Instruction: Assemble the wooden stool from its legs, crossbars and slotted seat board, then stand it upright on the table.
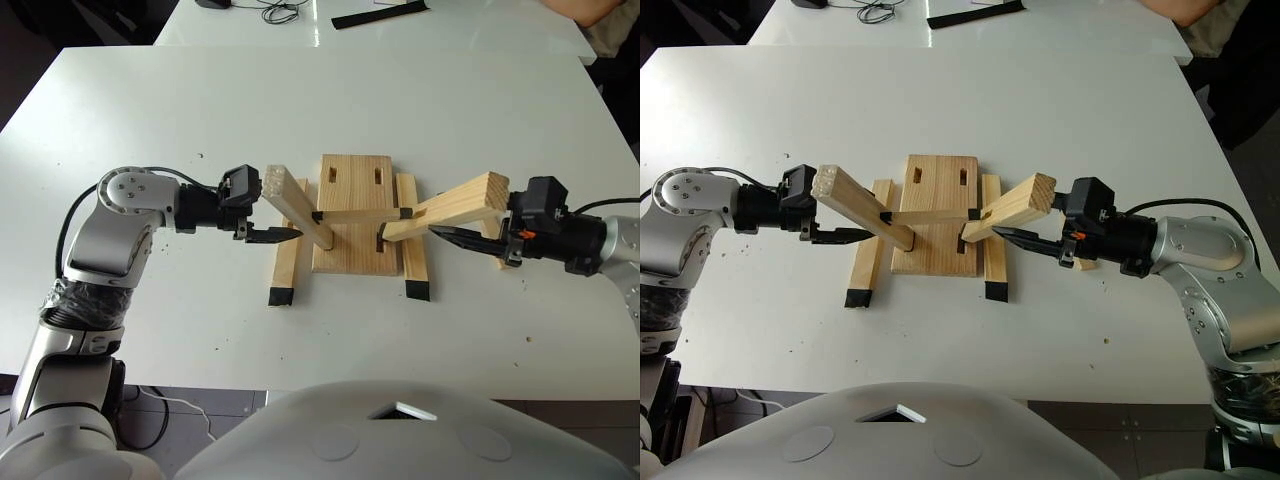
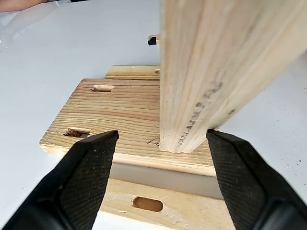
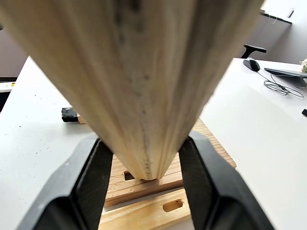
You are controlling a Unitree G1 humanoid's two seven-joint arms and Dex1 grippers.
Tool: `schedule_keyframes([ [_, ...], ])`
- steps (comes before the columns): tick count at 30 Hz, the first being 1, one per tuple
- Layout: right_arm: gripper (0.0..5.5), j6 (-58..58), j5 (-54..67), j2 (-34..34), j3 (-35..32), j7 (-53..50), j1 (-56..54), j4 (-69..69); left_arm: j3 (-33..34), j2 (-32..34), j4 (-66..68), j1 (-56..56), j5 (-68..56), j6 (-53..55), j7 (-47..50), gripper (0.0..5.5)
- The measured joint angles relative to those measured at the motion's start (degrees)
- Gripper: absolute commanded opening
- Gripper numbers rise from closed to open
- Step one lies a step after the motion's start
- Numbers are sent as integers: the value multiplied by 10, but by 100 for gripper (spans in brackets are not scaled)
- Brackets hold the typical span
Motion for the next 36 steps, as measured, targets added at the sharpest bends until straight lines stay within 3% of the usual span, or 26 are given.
schedule_keyframes([
  [22,204,-18,2,-31,2,35,14,-3,-1,-1,-5,0,1,5,-2,342],
  [36,204,-29,1,-44,35,103,-66,91,-14,-6,-17,1,2,5,-2,342],
])
